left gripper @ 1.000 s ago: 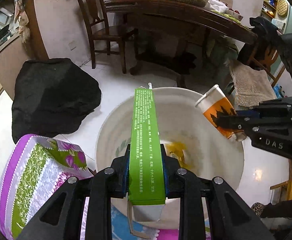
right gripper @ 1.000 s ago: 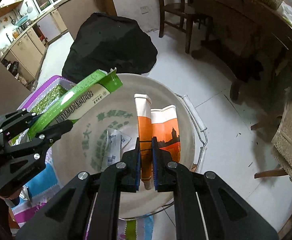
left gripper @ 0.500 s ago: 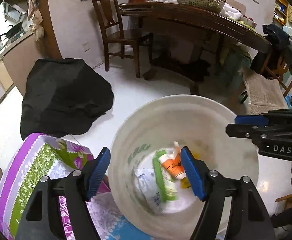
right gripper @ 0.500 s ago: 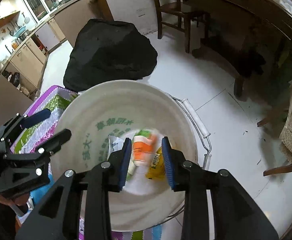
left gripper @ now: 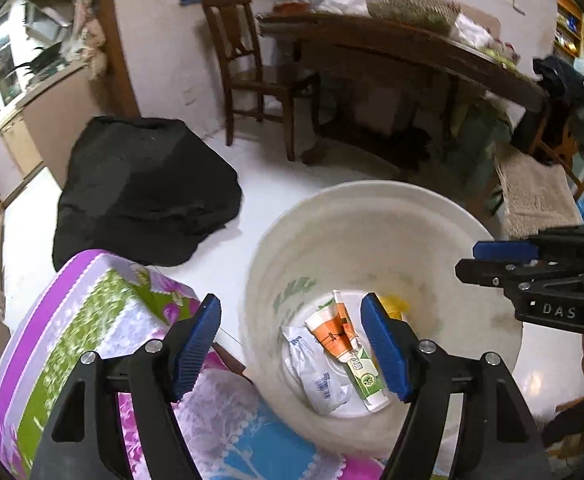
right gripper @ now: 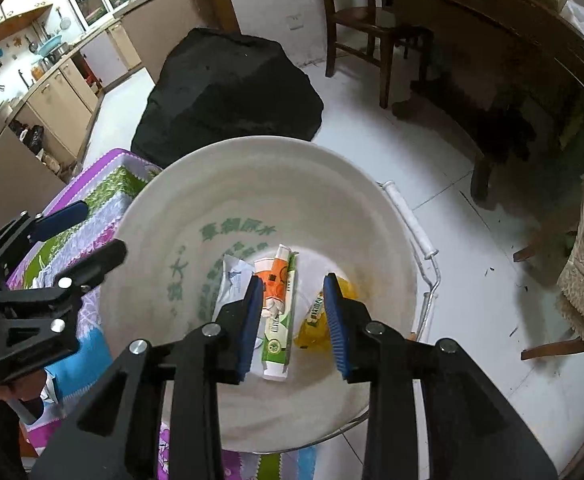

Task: Collect trash
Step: 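Move both tools back over the table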

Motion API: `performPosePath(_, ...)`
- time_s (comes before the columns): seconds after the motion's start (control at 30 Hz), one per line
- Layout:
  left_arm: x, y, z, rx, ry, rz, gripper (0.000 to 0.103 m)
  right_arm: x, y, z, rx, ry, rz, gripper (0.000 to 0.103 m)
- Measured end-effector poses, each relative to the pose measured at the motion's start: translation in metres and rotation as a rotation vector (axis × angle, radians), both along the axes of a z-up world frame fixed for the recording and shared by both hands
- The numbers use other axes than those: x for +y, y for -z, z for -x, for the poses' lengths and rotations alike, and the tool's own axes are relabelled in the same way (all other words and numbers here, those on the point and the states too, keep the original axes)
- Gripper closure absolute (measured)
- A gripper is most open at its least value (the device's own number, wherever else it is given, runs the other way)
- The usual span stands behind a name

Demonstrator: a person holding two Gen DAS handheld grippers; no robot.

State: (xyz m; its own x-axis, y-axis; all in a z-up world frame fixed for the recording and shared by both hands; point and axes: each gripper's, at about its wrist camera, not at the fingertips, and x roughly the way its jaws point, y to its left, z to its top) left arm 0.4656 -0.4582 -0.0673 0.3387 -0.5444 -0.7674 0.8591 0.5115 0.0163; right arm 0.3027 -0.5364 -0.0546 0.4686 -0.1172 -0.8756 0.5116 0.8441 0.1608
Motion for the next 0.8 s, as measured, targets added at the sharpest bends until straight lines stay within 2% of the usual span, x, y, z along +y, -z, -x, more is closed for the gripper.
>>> performPosePath(0.1, 0.024, -0.01, 0.009, -0.056, -0.035, 0.041, 0.03, 0.013, -0.002, 0.006, -0.039, -0.005, 0.034, 0.073)
performPosePath(0.17, 0.051, -0.016, 0.015, -0.095, -0.073, 0.079, 0.03, 0.032, -0.005, 0.01, -0.082, -0.027, 0.098, 0.073)
performPosePath(0.27, 0.092, -0.019, 0.02, -0.109, -0.128, 0.118, 0.03, 0.064, -0.007, 0.017, -0.145, -0.061, 0.172, 0.073)
performPosePath(0.33, 0.12, -0.02, 0.021, -0.113, -0.158, 0.128, 0.03, 0.094, -0.007, 0.022, -0.194, -0.099, 0.268, 0.073)
performPosePath(0.43, 0.167, -0.02, 0.02, -0.122, -0.216, 0.135, 0.03, 0.133, -0.004, 0.027, -0.245, -0.161, 0.351, 0.073)
performPosePath(0.6, 0.249, -0.025, 0.021, -0.169, -0.301, 0.149, 0.03, 0.191, 0.001, 0.029, -0.336, -0.246, 0.394, 0.073)
performPosePath(0.7, 0.306, -0.029, 0.03, -0.236, -0.372, 0.161, 0.03, 0.22, 0.005, 0.027, -0.379, -0.308, 0.376, 0.073)
performPosePath(0.8, 0.359, -0.031, 0.034, -0.237, -0.44, 0.187, 0.03, 0.253, 0.01, 0.023, -0.398, -0.411, 0.359, 0.073)
